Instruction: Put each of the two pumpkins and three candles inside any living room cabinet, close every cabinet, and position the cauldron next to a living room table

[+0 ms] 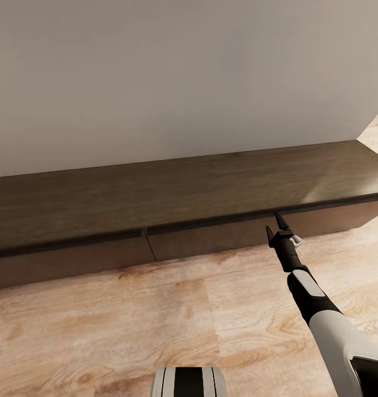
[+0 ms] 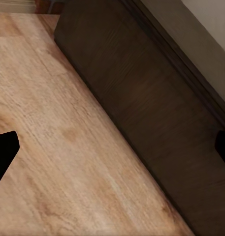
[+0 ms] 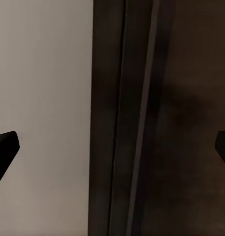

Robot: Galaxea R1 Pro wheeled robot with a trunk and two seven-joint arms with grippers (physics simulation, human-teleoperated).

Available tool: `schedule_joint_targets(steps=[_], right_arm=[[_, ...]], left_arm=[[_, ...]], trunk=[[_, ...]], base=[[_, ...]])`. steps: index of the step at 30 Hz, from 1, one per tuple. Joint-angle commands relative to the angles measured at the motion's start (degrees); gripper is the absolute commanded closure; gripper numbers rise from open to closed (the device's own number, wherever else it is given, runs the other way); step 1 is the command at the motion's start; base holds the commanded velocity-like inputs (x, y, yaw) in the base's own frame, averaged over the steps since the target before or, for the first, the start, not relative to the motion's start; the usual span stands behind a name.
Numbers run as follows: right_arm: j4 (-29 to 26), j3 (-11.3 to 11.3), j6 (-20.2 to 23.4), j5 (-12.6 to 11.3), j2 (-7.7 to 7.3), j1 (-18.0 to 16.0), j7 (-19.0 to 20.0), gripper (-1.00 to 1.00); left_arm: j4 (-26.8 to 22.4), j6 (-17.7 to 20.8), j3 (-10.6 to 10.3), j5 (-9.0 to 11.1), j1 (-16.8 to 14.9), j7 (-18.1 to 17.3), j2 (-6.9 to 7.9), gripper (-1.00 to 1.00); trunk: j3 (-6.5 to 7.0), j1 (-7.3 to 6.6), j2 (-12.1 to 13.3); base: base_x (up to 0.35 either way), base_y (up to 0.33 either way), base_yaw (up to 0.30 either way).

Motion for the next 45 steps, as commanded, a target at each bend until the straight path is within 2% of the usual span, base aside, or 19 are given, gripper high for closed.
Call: schedule_joint_targets(steps=[1,4,10,45], right_arm=[[0.0,0.0,0.6,-0.6,0.0,0.0,0.1,-1.0],[0.0,0.0,0.6,-0.6,0.0,0.0,0.1,-1.0],[0.0,0.0,0.6,-0.6,-0.01,0.0,0.1,-1.0],[0.0,0.0,0.6,-0.7,0.0,0.0,0.1,-1.0]], left_arm=[[0.0,0.5,0.0,0.4,0.0,0.0,-0.02,-1.0],[0.0,0.5,0.0,0.4,0.0,-0.1,-0.12,-1.0],[0.0,0.8,0.1,0.4,0.0,-0.2,-0.16,-1.0],[0.0,0.1,0.2,0.4,0.0,-0.1,-0.41,-1.0]], trunk=[[-0.03,-0.01,0.0],[-0.03,-0.01,0.0],[-1.36,0.15,-0.1],[-1.36,0.15,-0.1]], base=[[0.0,0.0,0.0],[0.0,0.0,0.0],[0.0,0.0,0.0],[0.04,0.0,0.0]])
